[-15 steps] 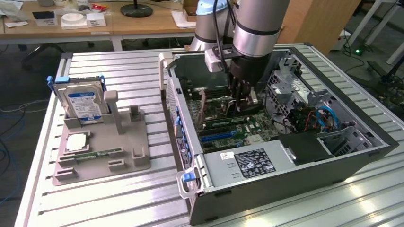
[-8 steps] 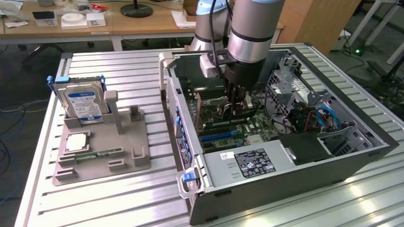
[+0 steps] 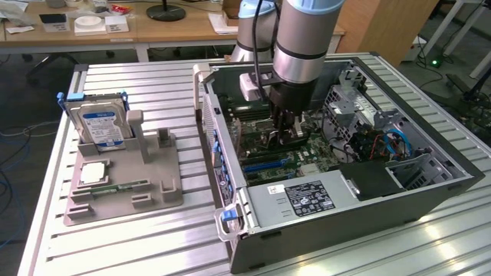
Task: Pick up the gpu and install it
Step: 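Insert the gpu into the slot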
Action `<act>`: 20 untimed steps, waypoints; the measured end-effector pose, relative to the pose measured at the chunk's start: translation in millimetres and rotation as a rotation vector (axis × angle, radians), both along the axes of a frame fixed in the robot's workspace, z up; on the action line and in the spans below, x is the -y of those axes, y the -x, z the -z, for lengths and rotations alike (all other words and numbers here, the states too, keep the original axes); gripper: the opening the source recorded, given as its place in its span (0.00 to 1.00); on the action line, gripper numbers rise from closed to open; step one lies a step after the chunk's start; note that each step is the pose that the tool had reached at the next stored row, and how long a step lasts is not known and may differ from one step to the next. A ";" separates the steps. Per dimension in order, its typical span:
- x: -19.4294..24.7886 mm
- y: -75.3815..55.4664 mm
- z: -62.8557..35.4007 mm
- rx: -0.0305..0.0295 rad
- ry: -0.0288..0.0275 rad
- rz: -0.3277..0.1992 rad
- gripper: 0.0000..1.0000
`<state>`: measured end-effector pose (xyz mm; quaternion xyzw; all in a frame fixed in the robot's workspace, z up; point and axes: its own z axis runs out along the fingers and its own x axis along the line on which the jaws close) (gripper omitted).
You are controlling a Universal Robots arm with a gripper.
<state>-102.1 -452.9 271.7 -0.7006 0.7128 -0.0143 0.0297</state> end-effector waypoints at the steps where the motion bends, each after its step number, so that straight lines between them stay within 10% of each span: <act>1: 0.0 1.6 0.7 0.0002 -0.0003 0.000 0.27; 20: 5.8 8.7 13.3 0.0002 -0.0001 0.000 0.27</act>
